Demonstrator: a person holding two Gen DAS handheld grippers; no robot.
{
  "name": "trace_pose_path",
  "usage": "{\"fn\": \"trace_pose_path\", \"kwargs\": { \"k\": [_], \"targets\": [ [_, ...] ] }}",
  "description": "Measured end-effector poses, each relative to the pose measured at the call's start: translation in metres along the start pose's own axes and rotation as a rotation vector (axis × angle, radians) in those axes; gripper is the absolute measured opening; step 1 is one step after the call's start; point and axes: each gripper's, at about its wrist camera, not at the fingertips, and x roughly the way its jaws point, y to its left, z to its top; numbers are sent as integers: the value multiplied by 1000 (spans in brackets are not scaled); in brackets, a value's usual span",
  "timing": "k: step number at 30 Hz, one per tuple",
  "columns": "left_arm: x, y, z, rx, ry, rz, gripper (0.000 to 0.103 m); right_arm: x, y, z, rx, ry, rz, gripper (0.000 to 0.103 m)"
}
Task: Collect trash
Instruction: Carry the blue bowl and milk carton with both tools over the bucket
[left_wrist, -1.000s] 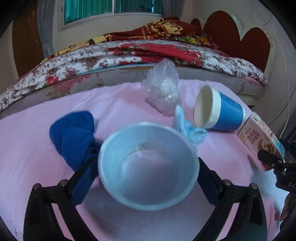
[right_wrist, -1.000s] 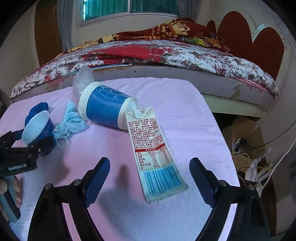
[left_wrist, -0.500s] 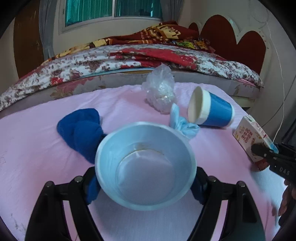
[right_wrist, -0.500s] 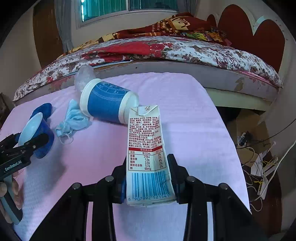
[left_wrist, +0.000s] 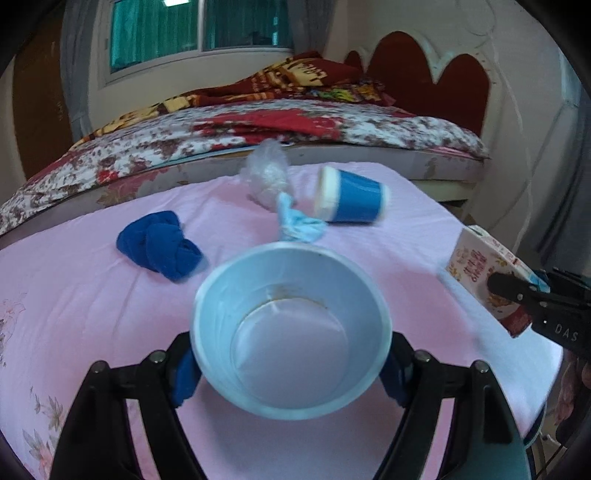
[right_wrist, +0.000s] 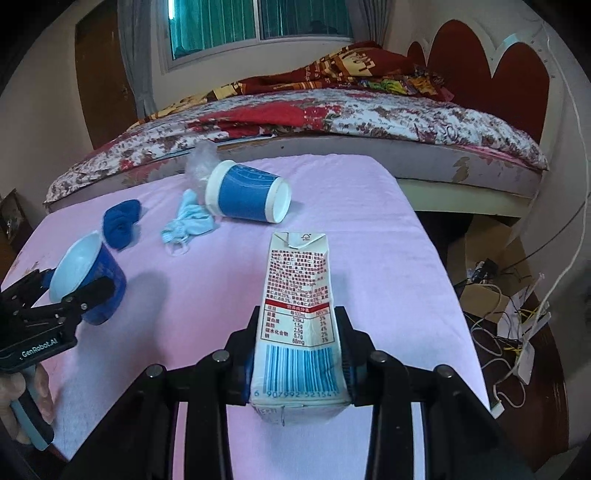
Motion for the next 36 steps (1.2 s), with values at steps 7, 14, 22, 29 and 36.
{"fn": "trace_pose_path", "kwargs": {
  "k": [7, 14, 22, 29, 36],
  "targets": [
    [-39, -28, -11, 42, -32, -49, 79, -60, 1, -30, -7, -47, -22, 37],
    [-71, -65, -23, 93, -47, -114, 78, -122, -20, -67, 14, -82, -70, 37],
    [-94, -135, -40, 184, -47, -222, 78, -180, -76, -121, 86, -83, -151, 37],
    [-99, -199, -57, 270, -20, -301, 78, -217, -129, -169, 174, -82, -213, 37],
    [-98, -242, -70, 325, 6, -349, 78, -234, -166, -206, 246, -72, -261, 37]
  ]
}}
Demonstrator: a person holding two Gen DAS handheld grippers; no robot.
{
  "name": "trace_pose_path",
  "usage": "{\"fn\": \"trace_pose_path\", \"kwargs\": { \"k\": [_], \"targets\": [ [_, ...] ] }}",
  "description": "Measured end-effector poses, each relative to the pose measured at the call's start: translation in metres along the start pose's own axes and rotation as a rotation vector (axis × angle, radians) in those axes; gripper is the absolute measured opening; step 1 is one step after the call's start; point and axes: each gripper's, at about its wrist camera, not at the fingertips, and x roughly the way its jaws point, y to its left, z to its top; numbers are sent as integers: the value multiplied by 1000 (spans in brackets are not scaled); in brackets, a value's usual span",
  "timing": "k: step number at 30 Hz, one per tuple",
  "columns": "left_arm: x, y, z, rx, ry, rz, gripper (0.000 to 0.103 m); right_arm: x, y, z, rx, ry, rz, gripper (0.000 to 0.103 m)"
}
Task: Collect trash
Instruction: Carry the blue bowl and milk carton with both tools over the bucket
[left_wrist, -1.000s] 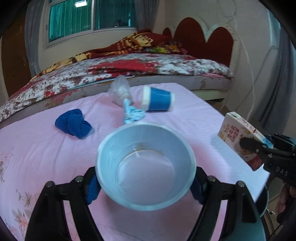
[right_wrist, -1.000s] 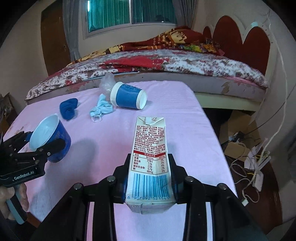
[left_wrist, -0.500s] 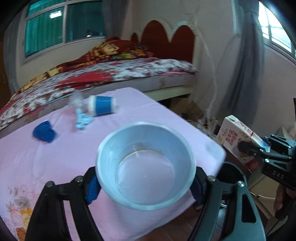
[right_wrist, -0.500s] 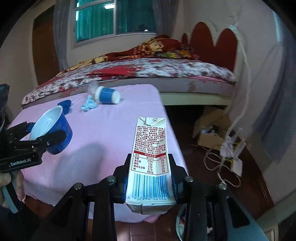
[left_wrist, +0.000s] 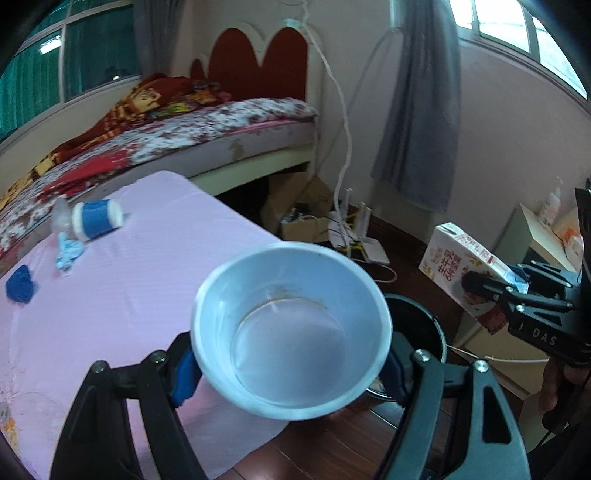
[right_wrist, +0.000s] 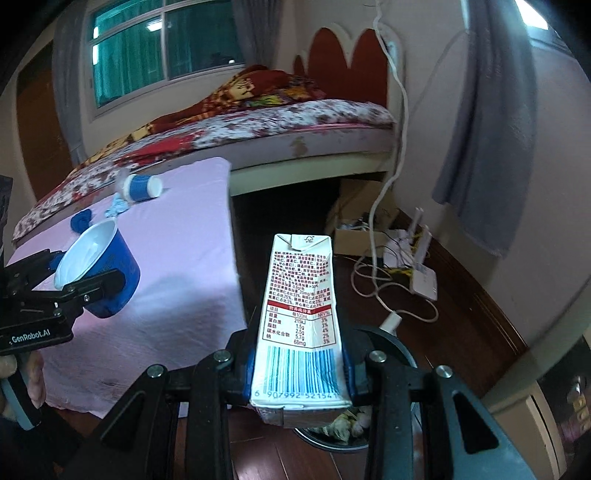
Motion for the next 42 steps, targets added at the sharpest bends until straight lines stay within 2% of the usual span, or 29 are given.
{"fn": "trace_pose_path", "kwargs": {
  "k": [10, 18, 26, 37, 40, 42],
  "targets": [
    [19, -53, -8, 71, 41, -93, 78, -4, -44, -32, 40, 35, -43, 37],
    [54, -91, -21, 122, 112, -179, 78, 12, -78, -69, 50, 121, -57, 37],
    [113, -110, -38, 139, 237, -226, 78, 53, -99, -94, 20, 206, -34, 37],
    [173, -115, -58, 96, 359, -278, 79, 117, -114, -108, -39, 297, 9, 37],
    [187, -116, -60, 80, 385, -303, 79, 133, -114, -111, -59, 315, 28, 37],
    [193, -117, -60, 60, 400, -361, 81, 143, -111, -110, -93, 320, 41, 37]
  ]
}}
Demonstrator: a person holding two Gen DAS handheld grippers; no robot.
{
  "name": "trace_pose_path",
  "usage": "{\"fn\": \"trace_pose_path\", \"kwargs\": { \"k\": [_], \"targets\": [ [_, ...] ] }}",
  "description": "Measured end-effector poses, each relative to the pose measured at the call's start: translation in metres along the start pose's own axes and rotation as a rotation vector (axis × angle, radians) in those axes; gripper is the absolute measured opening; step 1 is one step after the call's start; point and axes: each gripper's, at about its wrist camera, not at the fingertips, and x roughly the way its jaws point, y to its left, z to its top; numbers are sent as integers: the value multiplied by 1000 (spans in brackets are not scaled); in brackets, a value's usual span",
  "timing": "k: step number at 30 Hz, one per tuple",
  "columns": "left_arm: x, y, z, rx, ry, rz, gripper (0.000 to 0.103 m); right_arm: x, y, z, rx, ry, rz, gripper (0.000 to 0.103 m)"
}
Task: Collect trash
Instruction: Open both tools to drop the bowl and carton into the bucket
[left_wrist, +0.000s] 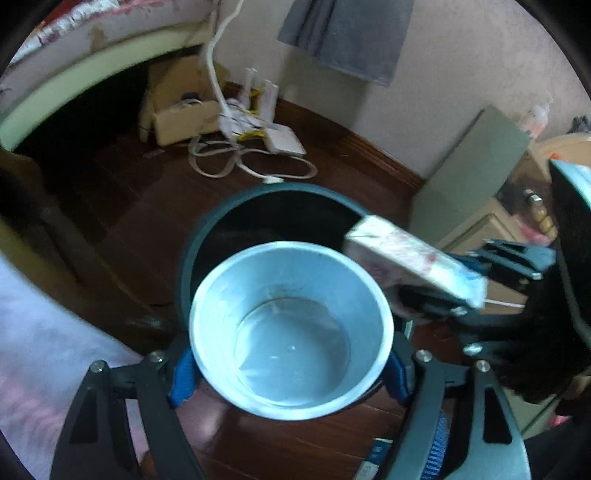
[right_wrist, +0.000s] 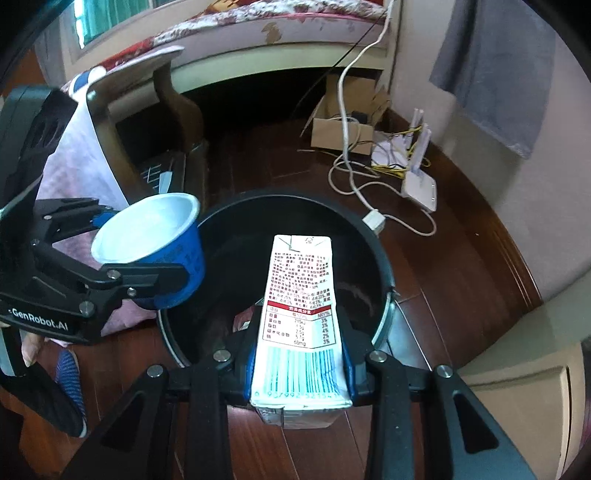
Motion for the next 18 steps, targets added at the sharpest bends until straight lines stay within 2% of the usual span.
{"fn": "trace_pose_path", "kwargs": {
  "k": [1, 2, 3, 4, 9, 14, 18],
  "targets": [
    [2, 2, 1, -9, 6, -5, 92, 2, 3, 0, -23, -19, -27, 39],
    [4, 5, 1, -25, 7, 14, 103, 2, 4, -1, -40, -47, -82, 61],
    [2, 9, 1, -44, -7, 20, 102, 5, 1, -2, -36, -40, -134, 81],
    [-1, 12, 0, -58, -20, 26, 102, 6, -3, -3, -26, -41, -138, 93],
    [-5, 18, -9, -82, -41, 110, 102, 2, -17, -11, 2, -20, -159, 93],
    [-17, 17, -17, -89, -55, 148, 102, -2, -20, -14, 78, 8, -140, 94],
    [-30, 17, -24, -100, -67, 175, 102, -11, -10, -18, 85, -6, -140, 97]
  ]
}}
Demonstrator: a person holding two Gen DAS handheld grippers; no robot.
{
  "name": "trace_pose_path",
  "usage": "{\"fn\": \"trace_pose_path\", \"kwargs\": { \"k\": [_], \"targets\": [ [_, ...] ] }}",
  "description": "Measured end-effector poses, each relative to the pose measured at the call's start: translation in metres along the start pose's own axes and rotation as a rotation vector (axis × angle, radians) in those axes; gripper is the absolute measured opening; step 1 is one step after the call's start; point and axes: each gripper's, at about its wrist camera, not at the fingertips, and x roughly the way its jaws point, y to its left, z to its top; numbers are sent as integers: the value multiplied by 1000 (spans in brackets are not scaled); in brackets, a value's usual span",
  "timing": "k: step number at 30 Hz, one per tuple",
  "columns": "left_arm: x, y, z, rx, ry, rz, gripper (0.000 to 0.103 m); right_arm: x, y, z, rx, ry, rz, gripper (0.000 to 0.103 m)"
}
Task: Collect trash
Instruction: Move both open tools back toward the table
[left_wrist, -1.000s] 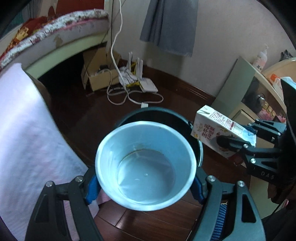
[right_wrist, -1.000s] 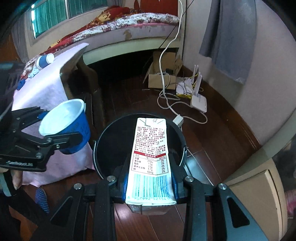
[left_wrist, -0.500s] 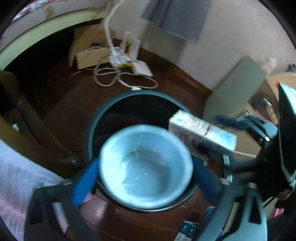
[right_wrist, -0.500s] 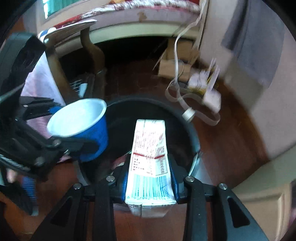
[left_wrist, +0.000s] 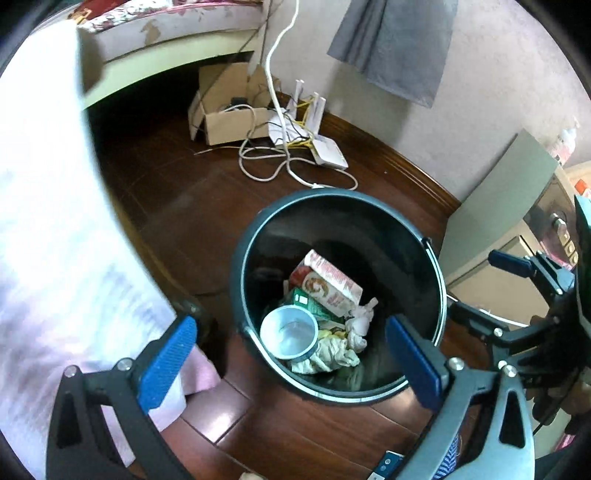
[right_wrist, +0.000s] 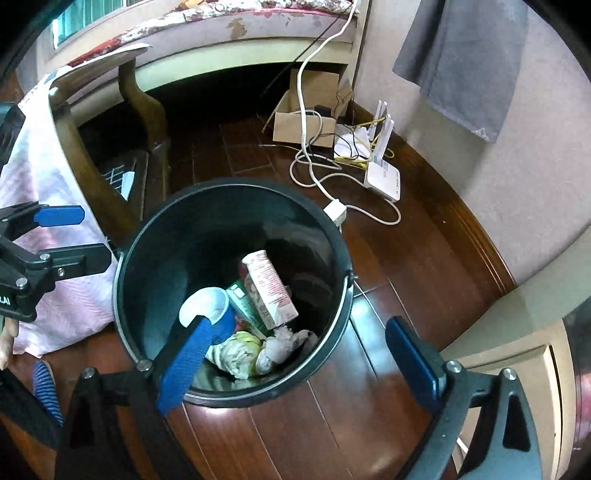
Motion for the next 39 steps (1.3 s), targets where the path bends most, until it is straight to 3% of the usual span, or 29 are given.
{"fn": "trace_pose_path", "kwargs": {
  "k": [11, 21, 28, 39],
  "targets": [
    [-55, 8, -26, -14, -54, 65, 102, -61, 29, -1, 38, -85, 28, 98],
    [-131, 31, -41, -58, -180, 130, 102, -115, 73, 23, 36, -189, 62, 100],
    [-177, 67, -50, -125, -261, 188, 102, -139, 121, 52, -7, -277, 127, 102],
    [-223, 132, -73, -260, -335, 282, 102, -151, 202, 88, -69, -327, 218, 103]
  ]
}}
